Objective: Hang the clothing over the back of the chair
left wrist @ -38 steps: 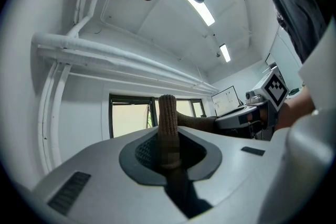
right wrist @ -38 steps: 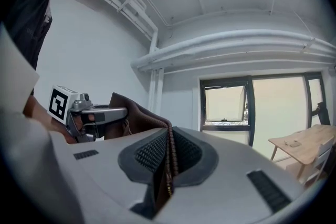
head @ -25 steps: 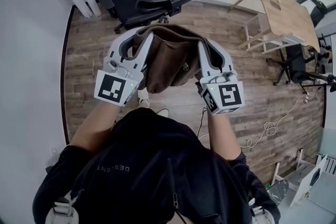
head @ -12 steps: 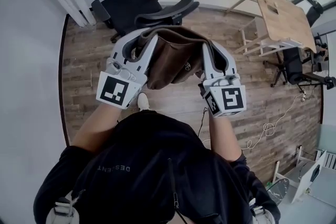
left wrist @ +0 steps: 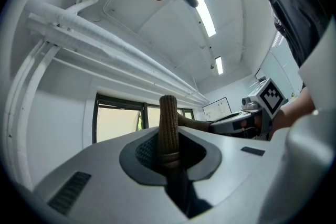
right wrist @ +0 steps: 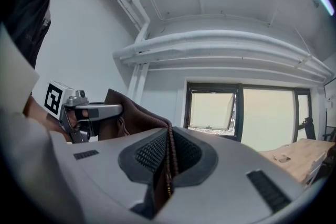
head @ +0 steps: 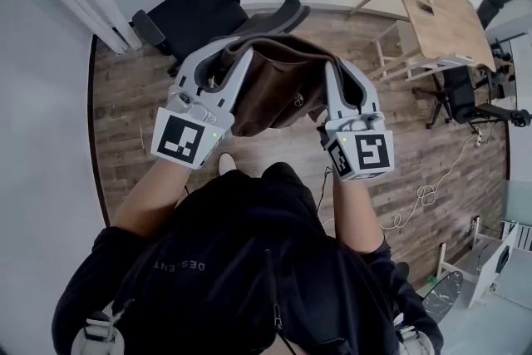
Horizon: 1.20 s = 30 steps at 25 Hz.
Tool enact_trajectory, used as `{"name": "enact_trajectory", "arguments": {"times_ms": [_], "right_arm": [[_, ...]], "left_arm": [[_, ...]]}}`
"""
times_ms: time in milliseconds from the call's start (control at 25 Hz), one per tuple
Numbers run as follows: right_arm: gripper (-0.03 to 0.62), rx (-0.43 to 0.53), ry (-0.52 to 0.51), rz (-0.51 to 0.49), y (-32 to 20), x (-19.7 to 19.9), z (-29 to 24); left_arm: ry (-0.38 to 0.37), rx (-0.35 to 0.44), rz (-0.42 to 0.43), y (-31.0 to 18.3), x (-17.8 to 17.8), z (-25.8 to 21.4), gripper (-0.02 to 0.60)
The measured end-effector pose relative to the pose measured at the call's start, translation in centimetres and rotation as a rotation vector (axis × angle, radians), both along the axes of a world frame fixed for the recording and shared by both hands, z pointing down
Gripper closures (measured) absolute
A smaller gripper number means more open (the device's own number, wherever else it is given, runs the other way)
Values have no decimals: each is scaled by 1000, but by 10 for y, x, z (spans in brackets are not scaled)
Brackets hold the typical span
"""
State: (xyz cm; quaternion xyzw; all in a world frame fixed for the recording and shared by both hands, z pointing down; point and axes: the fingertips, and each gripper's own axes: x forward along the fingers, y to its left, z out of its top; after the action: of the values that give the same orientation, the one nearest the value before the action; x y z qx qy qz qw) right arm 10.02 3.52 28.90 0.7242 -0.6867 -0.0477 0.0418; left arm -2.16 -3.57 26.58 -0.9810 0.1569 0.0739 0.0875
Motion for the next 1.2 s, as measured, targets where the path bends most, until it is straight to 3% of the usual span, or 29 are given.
{"name": "enact_trajectory", "arguments": {"times_ms": [200, 720, 1000, 1200], "right_arm": [[557, 9, 14, -40, -24, 24, -6], [557, 18, 11, -317, -106, 82, -14], [557, 4, 4, -457, -141, 86, -9], [557, -8, 4, -511, -162, 89, -5]], "left_arm": [[-1, 8, -34, -18, 21, -5, 526], [-19, 51, -289, -69, 67, -16, 526], [-47, 29, -426, -85, 67, -10, 526], [-70, 33, -474, -100, 70, -8, 526]]}}
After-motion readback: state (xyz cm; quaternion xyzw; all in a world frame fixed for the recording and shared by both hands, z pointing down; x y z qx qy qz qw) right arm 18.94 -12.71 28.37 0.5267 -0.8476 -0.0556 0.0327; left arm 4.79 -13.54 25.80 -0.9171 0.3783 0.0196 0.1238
